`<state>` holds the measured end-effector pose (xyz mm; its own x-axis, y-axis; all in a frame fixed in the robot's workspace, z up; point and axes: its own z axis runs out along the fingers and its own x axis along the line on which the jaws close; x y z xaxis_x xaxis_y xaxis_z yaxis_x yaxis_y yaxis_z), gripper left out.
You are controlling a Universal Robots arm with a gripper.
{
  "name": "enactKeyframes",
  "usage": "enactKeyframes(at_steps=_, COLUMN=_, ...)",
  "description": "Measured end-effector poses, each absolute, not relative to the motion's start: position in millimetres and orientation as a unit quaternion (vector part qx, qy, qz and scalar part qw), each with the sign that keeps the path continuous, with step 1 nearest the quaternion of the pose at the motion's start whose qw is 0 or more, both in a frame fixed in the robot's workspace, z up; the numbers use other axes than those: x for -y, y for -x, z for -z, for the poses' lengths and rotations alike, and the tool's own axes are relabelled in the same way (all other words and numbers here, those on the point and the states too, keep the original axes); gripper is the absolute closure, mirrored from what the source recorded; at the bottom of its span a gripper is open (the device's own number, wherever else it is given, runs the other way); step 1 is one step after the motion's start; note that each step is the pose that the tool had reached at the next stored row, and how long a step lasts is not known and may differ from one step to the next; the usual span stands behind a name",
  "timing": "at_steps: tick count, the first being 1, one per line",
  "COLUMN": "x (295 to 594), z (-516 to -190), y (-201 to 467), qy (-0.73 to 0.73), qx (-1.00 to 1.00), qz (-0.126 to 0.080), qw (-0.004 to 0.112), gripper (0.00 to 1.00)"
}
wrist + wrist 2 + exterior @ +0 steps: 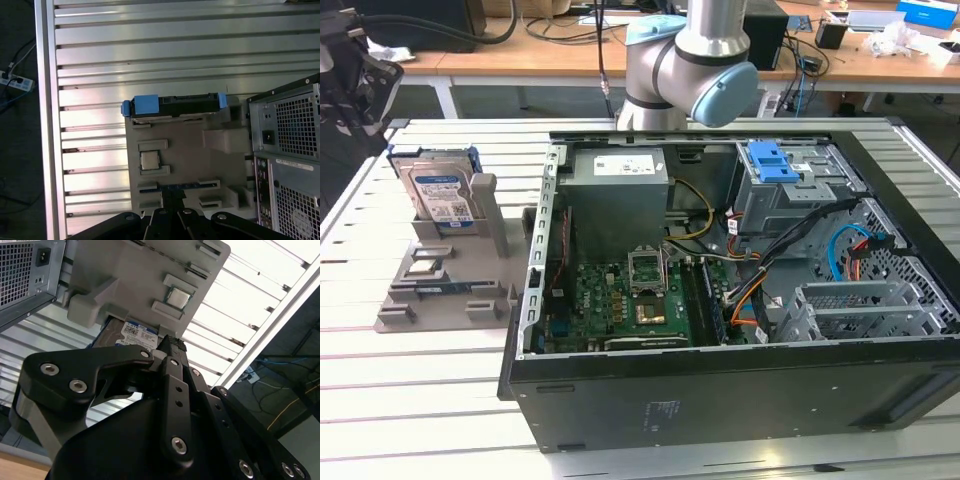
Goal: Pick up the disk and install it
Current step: 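Reach for the disk, then pick up the disk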
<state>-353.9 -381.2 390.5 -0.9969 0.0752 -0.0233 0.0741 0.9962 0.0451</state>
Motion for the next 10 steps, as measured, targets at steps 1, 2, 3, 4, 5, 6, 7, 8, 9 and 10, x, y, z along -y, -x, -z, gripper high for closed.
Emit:
enactKeyframes(at_steps=1, x=381.2, z=-390.5, y=354.1, qy=-0.037, qx=-0.999, qz=-0.022, qw=0.012, gripper=0.89)
enactKeyframes(at_steps=2, x=381.2, z=-390.5, y=354.1, qy=-0.037, qx=-0.999, qz=-0.022, qw=0.012, gripper=0.89)
enactKeyframes(at_steps=3, x=381.2, z=-390.5, y=354.1, qy=-0.037, qx=-0.999, qz=-0.022, qw=0.012, gripper=0.89)
enactKeyframes(at_steps=4, x=381.2, z=-390.5, y=354.2, qy=-0.037, qx=-0.999, qz=-0.022, qw=0.013, gripper=0.89)
enactKeyframes(at_steps=5, x=381.2, z=-390.5, y=354.2, qy=-0.037, qx=-0.999, qz=-0.022, qw=0.012, gripper=0.89)
enactKeyframes(at_steps=6, x=381.2, z=-390.5, y=354.2, qy=-0.037, qx=-0.999, qz=-0.022, qw=0.013, gripper=0.89)
enactKeyframes(at_steps=7, x=381.2, z=-390.5, y=354.3, qy=-0.037, qx=-0.999, qz=-0.022, qw=0.012, gripper=0.89)
enactKeyframes(at_steps=8, x=381.2, z=-390.5, y=354.3, qy=-0.037, qx=-0.999, qz=-0.022, qw=0.012, gripper=0.89)
enactKeyframes(at_steps=9, x=381.2, z=-390.5, y=354.3, qy=-0.037, qx=-0.999, qz=-0.022, qw=0.012, gripper=0.89)
enactKeyframes(at_steps=10, x=381.2, z=-390.5, y=354.3, qy=-0.037, qx=-0.999, qz=-0.022, qw=0.012, gripper=0.89)
